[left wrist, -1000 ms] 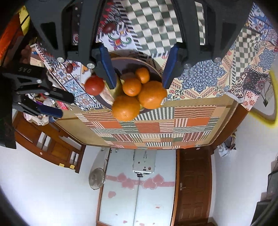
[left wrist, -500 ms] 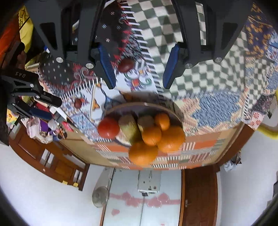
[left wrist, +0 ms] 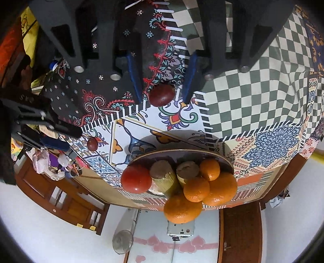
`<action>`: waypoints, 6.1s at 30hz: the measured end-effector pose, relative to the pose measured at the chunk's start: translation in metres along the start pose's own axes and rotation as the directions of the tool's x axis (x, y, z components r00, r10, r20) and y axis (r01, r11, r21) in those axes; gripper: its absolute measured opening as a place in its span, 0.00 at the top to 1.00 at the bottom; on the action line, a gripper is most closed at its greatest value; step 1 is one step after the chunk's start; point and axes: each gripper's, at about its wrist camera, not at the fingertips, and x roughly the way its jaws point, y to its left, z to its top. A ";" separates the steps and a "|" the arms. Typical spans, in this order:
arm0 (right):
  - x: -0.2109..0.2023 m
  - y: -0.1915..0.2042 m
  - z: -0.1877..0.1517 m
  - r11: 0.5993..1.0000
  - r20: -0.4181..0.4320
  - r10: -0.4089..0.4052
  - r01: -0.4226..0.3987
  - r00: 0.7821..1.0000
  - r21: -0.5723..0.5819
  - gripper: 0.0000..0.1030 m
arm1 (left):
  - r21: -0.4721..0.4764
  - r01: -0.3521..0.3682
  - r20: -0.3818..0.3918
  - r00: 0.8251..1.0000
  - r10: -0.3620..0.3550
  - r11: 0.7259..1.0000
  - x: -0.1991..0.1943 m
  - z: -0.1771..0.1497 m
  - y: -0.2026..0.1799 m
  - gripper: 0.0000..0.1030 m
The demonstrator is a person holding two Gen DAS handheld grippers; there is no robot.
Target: Organize fruits
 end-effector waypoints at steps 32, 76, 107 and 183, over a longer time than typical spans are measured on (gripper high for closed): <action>0.014 0.002 0.029 0.997 0.019 0.068 -0.068 0.998 0.029 0.79 | -0.034 -0.019 0.113 0.993 0.023 0.999 -0.030 0.023 0.032 0.76; 0.003 0.056 0.087 0.980 0.177 0.197 -0.187 0.964 -0.075 0.73 | -0.042 -0.022 0.234 0.972 0.032 0.999 -0.046 0.074 0.046 0.69; -0.216 0.098 0.030 0.999 0.602 0.032 -0.050 0.798 0.013 0.18 | -0.022 -0.154 0.661 0.739 0.130 0.988 -0.280 -0.017 -0.047 0.21; -0.235 0.096 0.010 0.998 0.629 -0.013 -0.031 0.777 0.059 0.00 | -0.007 -0.149 0.675 0.729 0.115 0.989 -0.274 -0.031 -0.049 0.00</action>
